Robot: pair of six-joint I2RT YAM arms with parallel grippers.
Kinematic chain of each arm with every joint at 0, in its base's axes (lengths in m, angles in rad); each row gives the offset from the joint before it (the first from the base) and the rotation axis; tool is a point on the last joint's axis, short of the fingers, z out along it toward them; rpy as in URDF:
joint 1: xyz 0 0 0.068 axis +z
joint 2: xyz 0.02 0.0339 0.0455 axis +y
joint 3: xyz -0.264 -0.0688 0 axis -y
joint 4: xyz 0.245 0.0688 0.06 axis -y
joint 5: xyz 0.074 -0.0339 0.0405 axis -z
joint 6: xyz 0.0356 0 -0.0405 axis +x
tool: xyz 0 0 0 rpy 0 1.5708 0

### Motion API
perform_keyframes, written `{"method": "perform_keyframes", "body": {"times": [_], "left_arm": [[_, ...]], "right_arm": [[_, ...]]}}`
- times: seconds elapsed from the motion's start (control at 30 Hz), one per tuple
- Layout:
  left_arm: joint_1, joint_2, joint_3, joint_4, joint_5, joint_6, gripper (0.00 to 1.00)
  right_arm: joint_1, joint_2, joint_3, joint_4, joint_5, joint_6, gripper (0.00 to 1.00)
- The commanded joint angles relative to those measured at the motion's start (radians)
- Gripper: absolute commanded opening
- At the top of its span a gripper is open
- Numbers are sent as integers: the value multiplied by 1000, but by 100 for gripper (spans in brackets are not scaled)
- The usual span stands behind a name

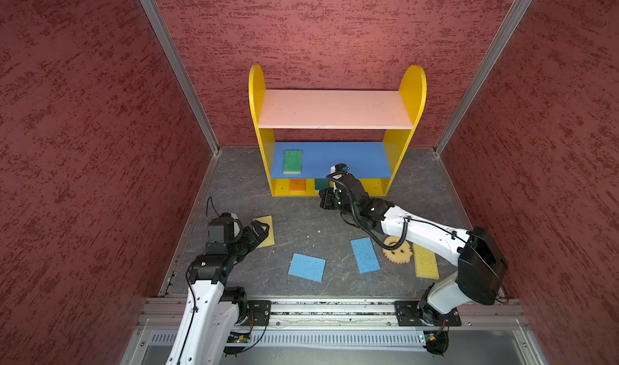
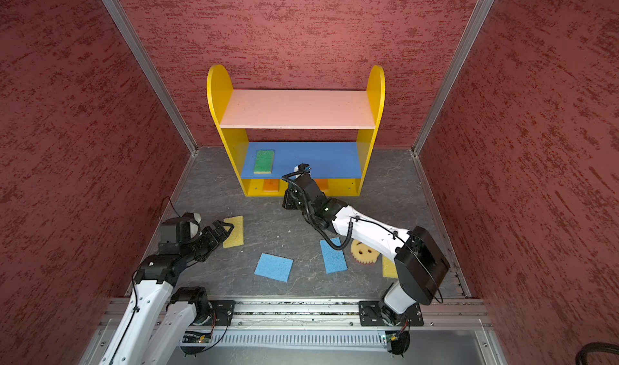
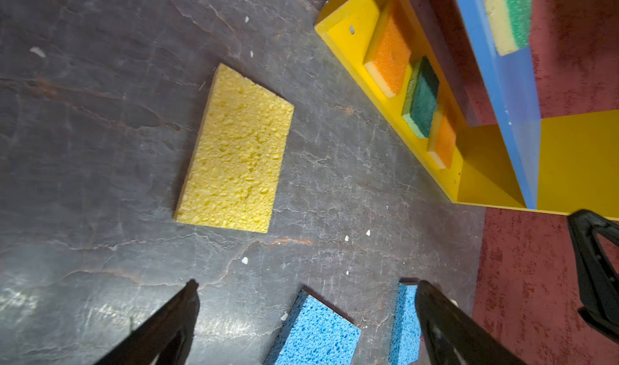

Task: Place and organize the cleaning sponges onto the shelf
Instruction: 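Withdraw the right gripper from the shelf while the left gripper moves over the yellow sponge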

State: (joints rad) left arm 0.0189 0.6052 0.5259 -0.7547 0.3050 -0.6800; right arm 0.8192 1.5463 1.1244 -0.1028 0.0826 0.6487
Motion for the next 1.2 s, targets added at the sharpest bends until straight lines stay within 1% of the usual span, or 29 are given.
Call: {"method": "perform_keyframes", "body": {"times": [0.0, 0.17, 0.27, 0.33, 0.43, 0.5, 0.67, 0.9, 0.97, 1.03, 1.17], "left_arm": [[7, 3, 3, -7, -46, -14, 100], [7, 1, -36, 11, -73, -33, 100], [9, 18, -63, 28, -84, -48, 96], [8, 29, -78, 44, -78, -58, 92], [9, 45, -99, 68, -85, -62, 91], [8, 60, -105, 80, -89, -68, 91], [8, 102, -130, 141, -76, -76, 93], [7, 187, -162, 239, -62, -97, 92], [7, 212, -161, 258, -66, -94, 88], [7, 234, -162, 283, -69, -94, 81], [6, 280, -167, 318, -82, -91, 70]], "right_arm": [[1, -50, -55, -40, 42, -49, 13], [-3, -87, -140, -51, 60, -57, 24], [-5, -87, -182, -28, 53, -50, 28], [-9, -87, -198, -22, 42, -41, 29], [-13, -88, -210, -17, 22, -38, 29], [-15, -87, -217, -15, 17, -43, 30], [-25, -59, -200, -49, 3, -59, 37], [-30, -21, -195, -40, -31, -55, 39], [-30, -14, -198, -33, -39, -56, 39], [-32, -7, -198, -36, -38, -57, 39], [-35, -2, -188, -48, -41, -60, 39]]}}
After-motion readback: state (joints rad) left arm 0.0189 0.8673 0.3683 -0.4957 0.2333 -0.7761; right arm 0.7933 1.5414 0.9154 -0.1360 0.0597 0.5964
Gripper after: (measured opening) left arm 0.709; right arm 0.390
